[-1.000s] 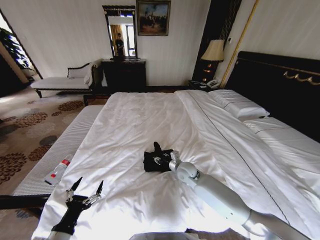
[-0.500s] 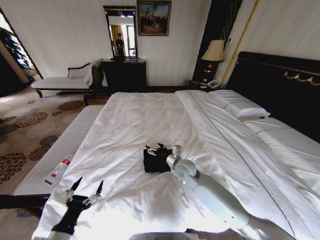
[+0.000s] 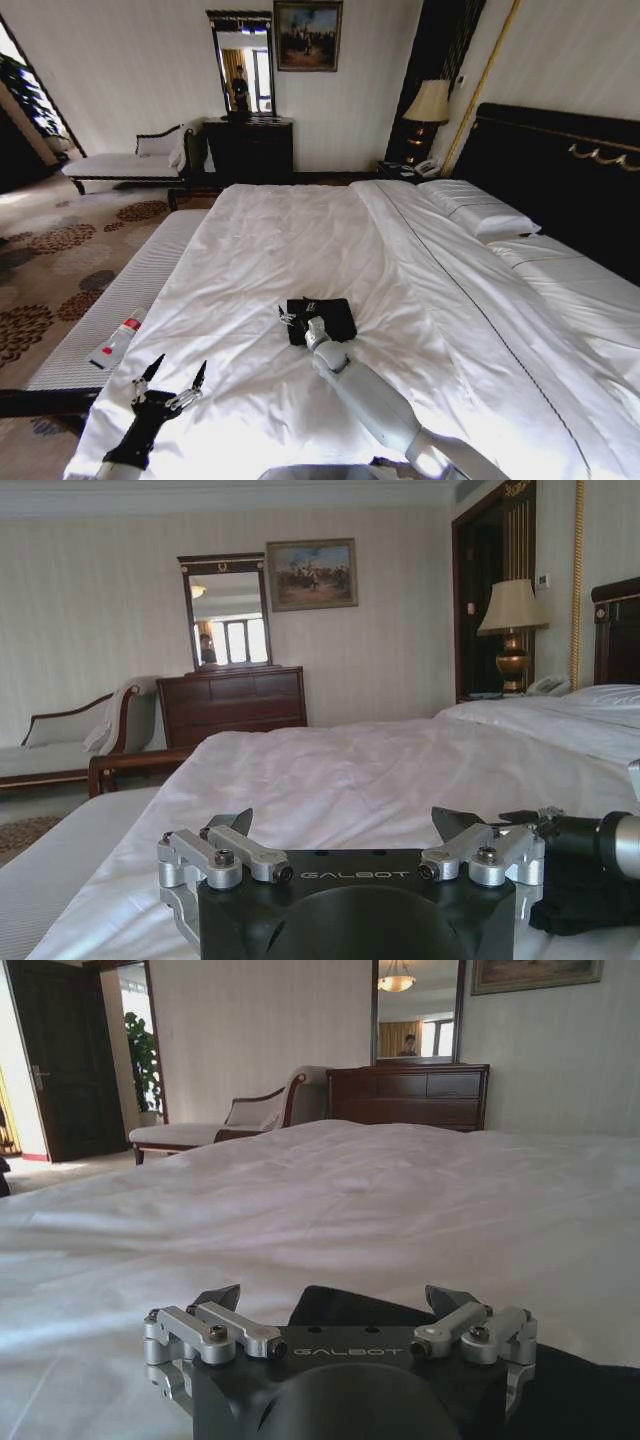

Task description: Fold the clothes on the bed.

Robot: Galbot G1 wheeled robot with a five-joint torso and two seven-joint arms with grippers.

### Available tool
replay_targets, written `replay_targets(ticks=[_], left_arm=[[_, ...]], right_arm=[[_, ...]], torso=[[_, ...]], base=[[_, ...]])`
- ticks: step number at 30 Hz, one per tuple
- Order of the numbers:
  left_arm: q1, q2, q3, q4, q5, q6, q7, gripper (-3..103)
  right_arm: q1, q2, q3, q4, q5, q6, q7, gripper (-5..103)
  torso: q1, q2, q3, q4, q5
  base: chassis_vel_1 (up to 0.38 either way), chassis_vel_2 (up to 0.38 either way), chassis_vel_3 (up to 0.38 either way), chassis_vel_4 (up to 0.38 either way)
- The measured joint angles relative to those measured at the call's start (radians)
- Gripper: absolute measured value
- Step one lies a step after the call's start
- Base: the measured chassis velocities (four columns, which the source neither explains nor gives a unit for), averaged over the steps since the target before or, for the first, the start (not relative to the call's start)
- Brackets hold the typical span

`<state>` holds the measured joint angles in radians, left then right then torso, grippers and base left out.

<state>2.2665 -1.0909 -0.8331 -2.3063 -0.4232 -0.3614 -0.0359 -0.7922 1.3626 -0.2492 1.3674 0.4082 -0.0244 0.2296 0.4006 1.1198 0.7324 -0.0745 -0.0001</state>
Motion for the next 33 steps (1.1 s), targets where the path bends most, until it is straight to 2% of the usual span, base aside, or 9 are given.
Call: replay_targets(ticks=[6,12,14,15,16,19,23,25,33], left_arm=[[0.0,0.0,0.0,0.0,0.0,0.0,0.0,100],[0.0,0.0,0.0,0.0,0.0,0.0,0.0,100],[0.0,0.0,0.0,0.0,0.0,0.0,0.0,100],[0.0,0.0,0.0,0.0,0.0,0.0,0.0,100],[0.0,0.0,0.0,0.0,0.0,0.0,0.0,100],[0.0,0.0,0.0,0.0,0.0,0.0,0.0,100],[0.0,0.0,0.0,0.0,0.0,0.0,0.0,100],[0.0,0.0,0.0,0.0,0.0,0.0,0.0,100],[0.0,0.0,0.0,0.0,0.0,0.0,0.0,100]], right_arm=[[-0.006,-0.084,0.033,0.204,0.138,-0.034,0.037,100],[-0.072,-0.226,0.132,0.321,0.125,-0.009,0.025,100],[-0.15,-0.289,0.263,0.35,0.085,0.012,0.003,100],[-0.191,-0.298,0.345,0.351,0.055,0.027,-0.013,100],[-0.191,-0.298,0.345,0.351,0.055,0.027,-0.013,100],[-0.358,-0.316,0.598,0.377,0.054,0.063,-0.051,100],[-0.506,-0.31,0.76,0.431,0.052,0.092,-0.083,100],[-0.652,-0.245,0.908,0.502,0.024,0.112,-0.118,100],[-0.98,-0.076,1.095,0.635,-0.115,0.288,-0.264,100]], torso=[[0.0,0.0,0.0,0.0004,-0.0001],[0.0,0.0,0.0,0.0002,0.0003],[0.0,0.0,0.0,-0.0003,0.0],[0.0,0.0,0.0,-0.0003,0.0006],[0.0,0.0,0.0,-0.0003,0.0006],[0.0,0.0,0.0,-0.0001,0.0004],[0.0,0.0,0.0,0.0001,-0.0004],[0.0,0.0,0.0,0.0,0.0004],[0.0,0.0,0.0,-0.0002,-0.0004]], base=[[0.0,0.0,0.0,0.0],[0.0,0.0,0.0,0.0],[0.0,0.0,0.0,0.0],[0.0,0.0,0.0,0.0],[0.0,0.0,0.0,0.0],[0.0,0.0,0.0,0.0],[0.0,0.0,0.0,0.0],[0.0,0.0,0.0,0.0],[0.0,0.0,0.0,0.0]])
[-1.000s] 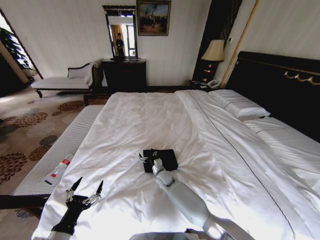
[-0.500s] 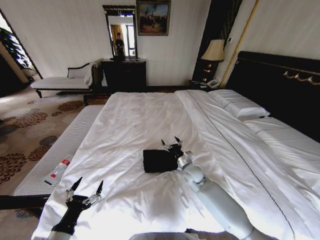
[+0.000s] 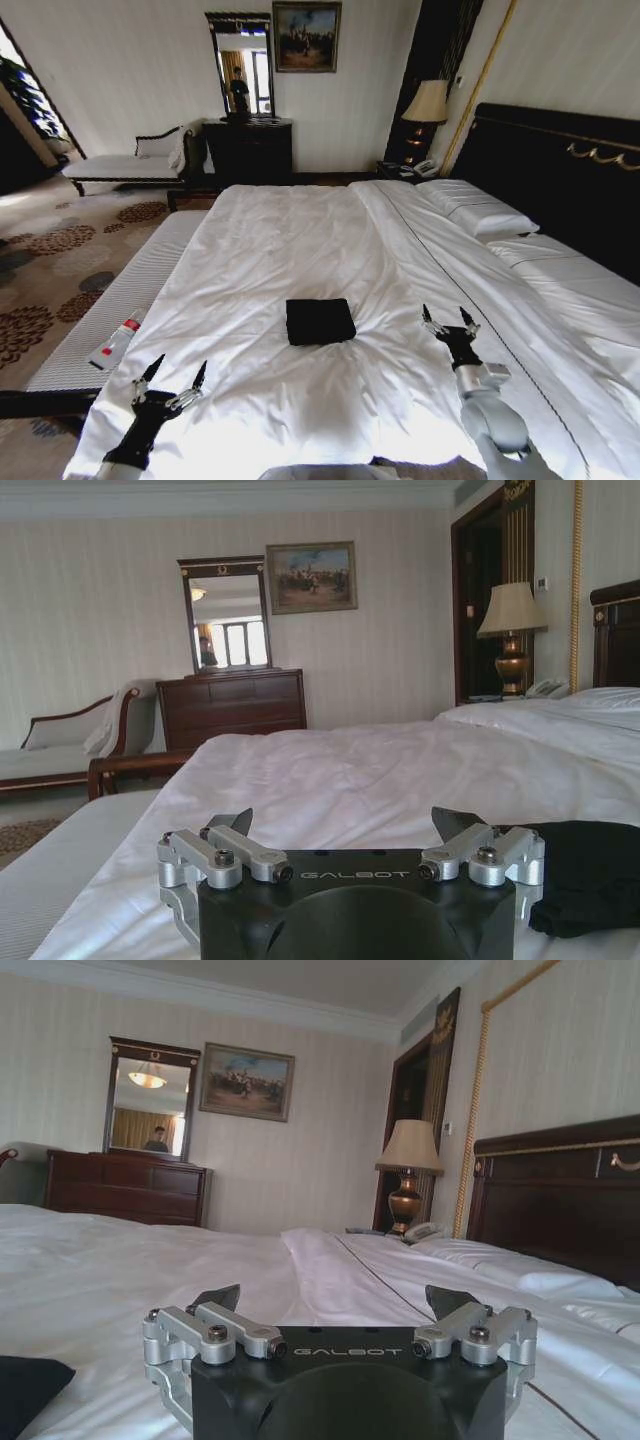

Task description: Fold the clothes on the bed.

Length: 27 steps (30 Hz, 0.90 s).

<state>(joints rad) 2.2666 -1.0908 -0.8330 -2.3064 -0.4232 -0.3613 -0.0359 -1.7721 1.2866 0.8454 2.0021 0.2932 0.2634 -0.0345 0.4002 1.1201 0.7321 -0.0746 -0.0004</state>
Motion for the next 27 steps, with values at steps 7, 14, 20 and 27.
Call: replay_targets(ticks=[7,14,20,27], left_arm=[[0.0,0.0,0.0,0.0,0.0,0.0,0.0,100],[0.0,0.0,0.0,0.0,0.0,0.0,0.0,100],[0.0,0.0,0.0,0.0,0.0,0.0,0.0,100],[0.0,0.0,0.0,0.0,0.0,0.0,0.0,100]], right_arm=[[-0.175,0.065,0.036,0.07,-0.059,0.149,-0.077,100],[-0.152,0.07,0.027,0.068,-0.068,0.154,-0.055,100],[-0.131,0.061,0.027,0.069,-0.06,0.135,-0.059,100],[-0.127,0.059,0.024,0.069,-0.057,0.132,-0.059,100]], torso=[[0.0,0.0,0.0,0.0002,0.0],[0.0,0.0,0.0,0.0004,0.0004],[0.0,0.0,0.0,0.0005,0.0003],[0.0,0.0,0.0,0.0003,0.0003]], base=[[0.0,0.0,0.0,0.0],[0.0,0.0,0.0,0.0],[0.0,0.0,0.0,0.0],[0.0,0.0,0.0,0.0]])
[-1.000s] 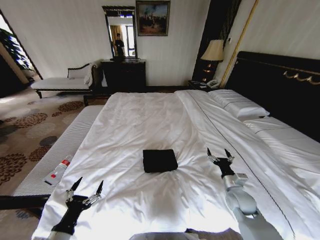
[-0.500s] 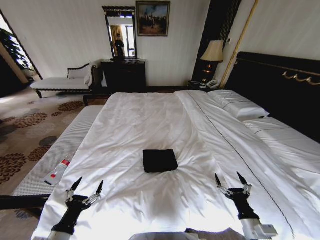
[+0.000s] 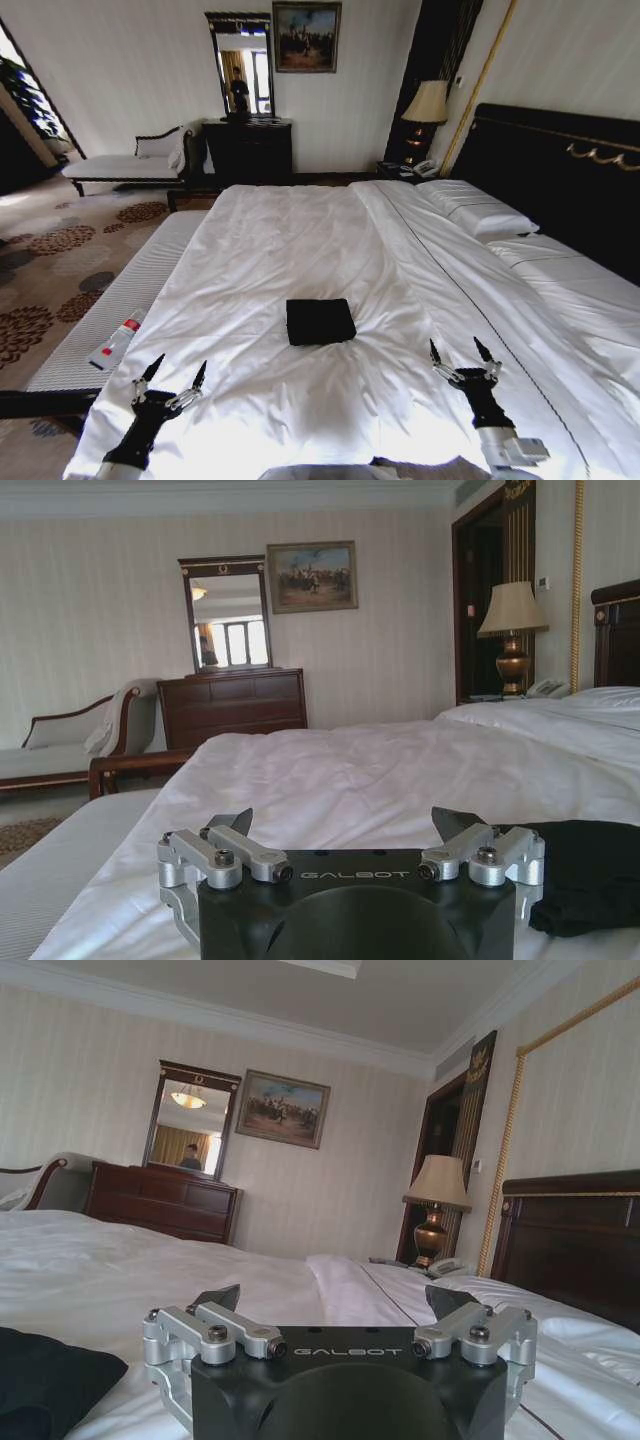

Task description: Fold the clothes on the bed.

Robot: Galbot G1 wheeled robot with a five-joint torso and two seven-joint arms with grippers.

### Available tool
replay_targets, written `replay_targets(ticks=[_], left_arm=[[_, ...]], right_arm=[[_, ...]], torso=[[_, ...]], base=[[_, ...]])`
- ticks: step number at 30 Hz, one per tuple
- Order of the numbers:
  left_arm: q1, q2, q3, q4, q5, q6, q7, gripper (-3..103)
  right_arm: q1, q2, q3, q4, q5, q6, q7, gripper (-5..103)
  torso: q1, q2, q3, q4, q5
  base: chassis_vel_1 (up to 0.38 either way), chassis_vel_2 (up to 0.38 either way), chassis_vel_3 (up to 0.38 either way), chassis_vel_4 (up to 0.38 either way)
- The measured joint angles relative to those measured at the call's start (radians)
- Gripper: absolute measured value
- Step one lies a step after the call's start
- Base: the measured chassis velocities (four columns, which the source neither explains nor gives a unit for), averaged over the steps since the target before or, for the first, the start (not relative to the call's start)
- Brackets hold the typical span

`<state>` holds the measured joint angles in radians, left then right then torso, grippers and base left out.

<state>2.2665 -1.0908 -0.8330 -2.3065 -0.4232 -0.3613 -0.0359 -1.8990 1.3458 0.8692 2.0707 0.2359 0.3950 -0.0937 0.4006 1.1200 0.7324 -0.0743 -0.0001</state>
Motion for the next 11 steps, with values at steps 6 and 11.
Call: replay_targets(ticks=[6,11], left_arm=[[0.0,0.0,0.0,0.0,0.0,0.0,0.0,100],[0.0,0.0,0.0,0.0,0.0,0.0,0.0,100]], right_arm=[[0.001,0.0,-0.001,-0.001,0.001,-0.001,0.0,100],[0.002,-0.001,-0.002,-0.002,0.001,-0.002,0.001,100]], torso=[[0.0,0.0,0.0,0.0,0.0],[0.0,0.0,0.0,0.0,0.0]], base=[[0.0,0.0,0.0,0.0],[0.0,0.0,0.0,0.0]])
